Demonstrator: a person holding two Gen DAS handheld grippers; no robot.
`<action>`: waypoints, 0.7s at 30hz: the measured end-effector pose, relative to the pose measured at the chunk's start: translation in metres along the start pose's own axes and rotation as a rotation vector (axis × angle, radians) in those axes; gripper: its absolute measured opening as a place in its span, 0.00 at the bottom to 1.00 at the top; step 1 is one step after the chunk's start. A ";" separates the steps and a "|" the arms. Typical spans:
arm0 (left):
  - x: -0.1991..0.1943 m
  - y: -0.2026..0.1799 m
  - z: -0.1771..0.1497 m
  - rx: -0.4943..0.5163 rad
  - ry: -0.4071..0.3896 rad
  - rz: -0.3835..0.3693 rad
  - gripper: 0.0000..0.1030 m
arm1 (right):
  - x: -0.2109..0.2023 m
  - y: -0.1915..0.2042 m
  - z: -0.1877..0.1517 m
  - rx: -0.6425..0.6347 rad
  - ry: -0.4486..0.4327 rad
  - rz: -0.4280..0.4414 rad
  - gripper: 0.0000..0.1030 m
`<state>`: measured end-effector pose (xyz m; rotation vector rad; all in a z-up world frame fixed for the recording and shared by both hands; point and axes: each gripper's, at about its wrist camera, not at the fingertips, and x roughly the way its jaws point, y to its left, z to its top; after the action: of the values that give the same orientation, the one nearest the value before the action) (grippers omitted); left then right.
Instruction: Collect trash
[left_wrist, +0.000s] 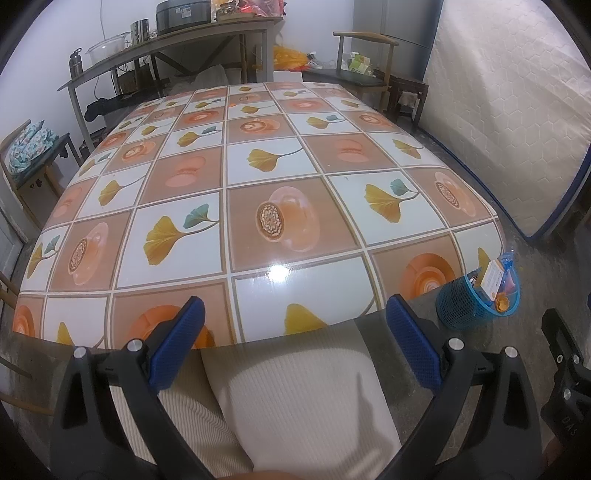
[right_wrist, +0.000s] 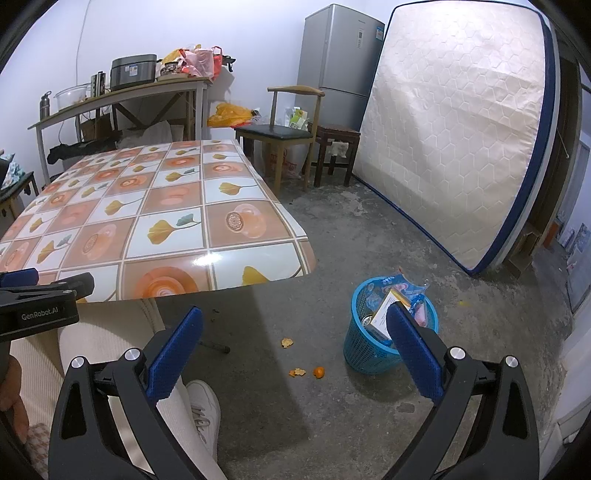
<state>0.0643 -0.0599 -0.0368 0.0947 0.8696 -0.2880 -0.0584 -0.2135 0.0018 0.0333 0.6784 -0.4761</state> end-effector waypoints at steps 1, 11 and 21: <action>0.001 0.000 0.000 0.001 0.000 0.000 0.92 | 0.000 0.000 0.000 -0.001 0.000 0.000 0.94; 0.003 0.000 -0.002 0.005 0.010 -0.003 0.92 | -0.001 0.001 -0.001 0.003 0.003 0.000 0.94; 0.003 0.000 -0.003 0.003 0.012 -0.004 0.92 | 0.000 0.000 -0.001 0.003 0.002 0.001 0.94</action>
<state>0.0643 -0.0602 -0.0409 0.0972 0.8816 -0.2929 -0.0588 -0.2128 0.0016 0.0366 0.6798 -0.4758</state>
